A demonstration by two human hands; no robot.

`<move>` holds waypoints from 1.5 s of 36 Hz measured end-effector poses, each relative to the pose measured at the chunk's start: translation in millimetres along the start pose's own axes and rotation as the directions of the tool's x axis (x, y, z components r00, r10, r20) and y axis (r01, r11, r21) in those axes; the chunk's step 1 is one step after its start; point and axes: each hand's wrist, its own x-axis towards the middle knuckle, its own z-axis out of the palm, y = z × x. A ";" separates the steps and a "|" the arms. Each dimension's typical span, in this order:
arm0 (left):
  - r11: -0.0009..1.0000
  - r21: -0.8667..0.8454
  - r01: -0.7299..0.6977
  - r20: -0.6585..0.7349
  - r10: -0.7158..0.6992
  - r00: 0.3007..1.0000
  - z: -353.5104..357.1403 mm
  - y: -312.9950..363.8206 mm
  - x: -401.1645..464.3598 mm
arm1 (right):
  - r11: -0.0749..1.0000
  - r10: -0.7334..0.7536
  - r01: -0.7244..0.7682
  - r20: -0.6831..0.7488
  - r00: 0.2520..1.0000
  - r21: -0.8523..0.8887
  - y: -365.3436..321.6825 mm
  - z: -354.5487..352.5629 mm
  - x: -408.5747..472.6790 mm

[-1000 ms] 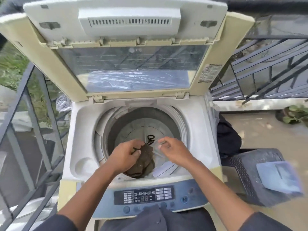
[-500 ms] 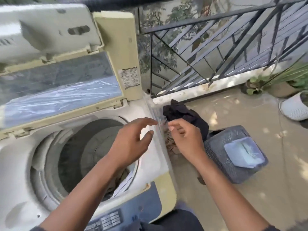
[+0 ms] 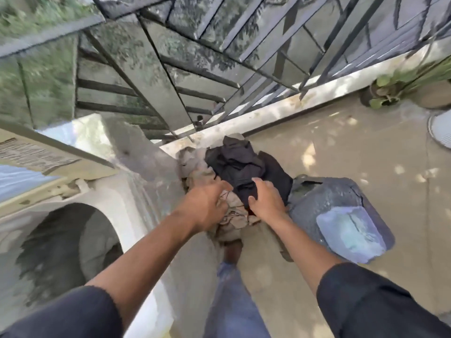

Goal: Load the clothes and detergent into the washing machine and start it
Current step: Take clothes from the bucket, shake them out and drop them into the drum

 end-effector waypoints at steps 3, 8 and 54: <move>0.998 -0.006 0.056 0.030 -0.056 0.998 12.3 0.8 22.9 | 0.997 -0.004 0.009 0.058 0.998 -0.077 10.4 2.0 38.4; 0.997 -0.024 0.077 0.053 -0.076 0.996 24.9 -5.0 45.6 | 0.976 -0.042 0.058 0.083 0.996 -0.208 16.1 7.9 86.6; 0.385 -0.908 -0.167 -0.236 -0.140 0.962 -82.1 12.8 -103.5 | 0.999 -0.025 0.018 0.151 0.988 0.048 -33.6 -63.4 -55.0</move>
